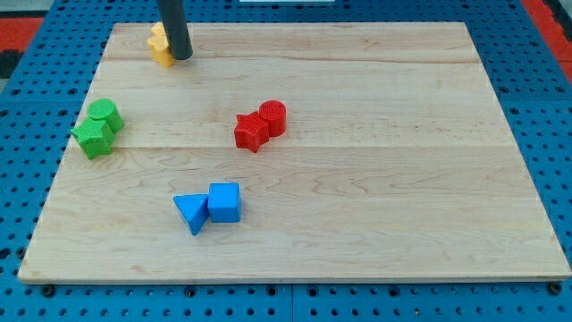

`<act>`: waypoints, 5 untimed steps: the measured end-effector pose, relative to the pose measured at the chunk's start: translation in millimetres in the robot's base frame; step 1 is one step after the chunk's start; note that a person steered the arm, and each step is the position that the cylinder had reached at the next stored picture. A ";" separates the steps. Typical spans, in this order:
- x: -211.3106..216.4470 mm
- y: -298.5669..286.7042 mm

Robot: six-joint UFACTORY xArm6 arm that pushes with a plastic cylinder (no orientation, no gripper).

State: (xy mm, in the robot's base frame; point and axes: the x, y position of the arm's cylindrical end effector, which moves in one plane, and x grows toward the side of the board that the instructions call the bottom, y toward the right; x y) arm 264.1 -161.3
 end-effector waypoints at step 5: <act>-13.2 139.2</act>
